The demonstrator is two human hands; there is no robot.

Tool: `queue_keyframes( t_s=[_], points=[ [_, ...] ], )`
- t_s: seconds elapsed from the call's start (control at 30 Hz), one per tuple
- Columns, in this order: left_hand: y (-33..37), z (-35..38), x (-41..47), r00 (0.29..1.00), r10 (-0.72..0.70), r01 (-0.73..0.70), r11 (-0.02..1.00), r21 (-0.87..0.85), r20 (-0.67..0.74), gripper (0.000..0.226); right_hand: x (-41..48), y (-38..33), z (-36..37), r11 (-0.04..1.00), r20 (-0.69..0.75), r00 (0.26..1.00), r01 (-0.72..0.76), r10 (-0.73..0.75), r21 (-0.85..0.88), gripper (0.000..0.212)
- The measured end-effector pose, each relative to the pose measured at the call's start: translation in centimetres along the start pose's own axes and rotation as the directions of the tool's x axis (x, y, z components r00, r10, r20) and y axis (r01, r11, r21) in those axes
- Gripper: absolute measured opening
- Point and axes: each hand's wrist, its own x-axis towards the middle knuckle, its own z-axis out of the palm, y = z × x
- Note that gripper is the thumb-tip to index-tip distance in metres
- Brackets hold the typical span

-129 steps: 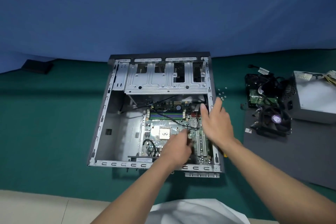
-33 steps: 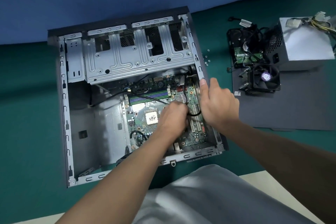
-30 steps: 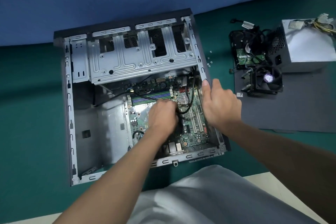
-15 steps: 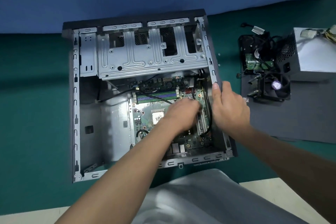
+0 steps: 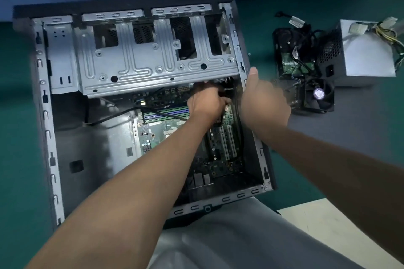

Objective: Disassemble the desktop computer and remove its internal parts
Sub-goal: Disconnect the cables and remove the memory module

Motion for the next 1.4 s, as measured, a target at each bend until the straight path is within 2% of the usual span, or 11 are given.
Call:
queue_keyframes(
  t_s=[0.1, 0.27, 0.33, 0.43, 0.5, 0.7, 0.83, 1.1, 1.17, 1.27, 1.4],
  points=[
    [0.0, 0.3, 0.4, 1.0, -0.01, 0.01, 1.0, -0.01, 0.019, 0.037, 0.0, 0.0, 0.0, 0.999, -0.001, 1.0, 0.031, -0.031, -0.014, 0.067],
    [-0.3, 0.9, -0.2, 0.991, 0.102, -0.105, 0.994, -0.036, -0.082, 0.015, 0.0, -0.2, -0.1, 0.999, -0.006, 1.0, 0.028, -0.028, -0.025, 0.067],
    [-0.7, 0.8, 0.1, 0.989, 0.132, -0.134, 0.991, -0.025, -0.064, 0.017, 0.0, -0.3, -0.2, 1.0, -0.003, 1.0, 0.019, -0.019, -0.022, 0.068],
    [-0.9, 0.8, 0.5, 0.998, 0.058, -0.06, 0.997, -0.039, -0.038, 0.034, -0.1, -0.5, -0.3, 1.0, -0.016, 1.0, 0.015, -0.016, -0.021, 0.067],
    [-0.5, 0.9, 0.7, 0.998, 0.044, -0.047, 0.997, -0.055, -0.044, 0.031, -0.1, -0.6, -0.3, 0.999, -0.031, 0.999, 0.02, -0.02, -0.028, 0.067],
    [-1.0, 0.8, 0.3, 0.98, 0.197, -0.198, 0.979, -0.052, -0.024, 0.018, -0.2, -0.4, -0.2, 0.999, -0.032, 0.999, 0.023, -0.025, -0.036, 0.066],
    [-1.3, 0.7, 1.1, 0.987, 0.158, -0.158, 0.982, -0.105, -0.006, 0.022, -0.1, -0.3, 0.0, 0.998, -0.061, 0.996, 0.058, -0.06, -0.037, 0.065],
    [-1.2, 1.2, -0.4, 0.959, 0.26, -0.271, 0.957, -0.105, -0.109, 0.02, 0.0, -0.2, -0.1, 0.995, -0.075, 0.994, 0.075, -0.08, -0.069, 0.066],
    [-1.4, 0.5, -0.2, 0.973, 0.218, -0.226, 0.967, -0.114, -0.081, 0.021, 0.1, -0.2, 0.0, 0.993, -0.082, 0.992, 0.093, -0.099, -0.071, 0.066],
    [-1.7, -1.5, 0.2, 0.983, 0.181, -0.181, 0.983, 0.019, -0.009, 0.024, 0.0, -0.2, 0.0, 0.991, -0.097, 0.988, 0.111, -0.118, -0.078, 0.066],
    [-3.3, -3.4, -0.8, 0.985, 0.141, -0.139, 0.99, 0.022, -0.104, 0.031, -0.1, -0.2, 0.0, 0.99, -0.109, 0.985, 0.126, -0.132, -0.069, 0.065]
  ],
)
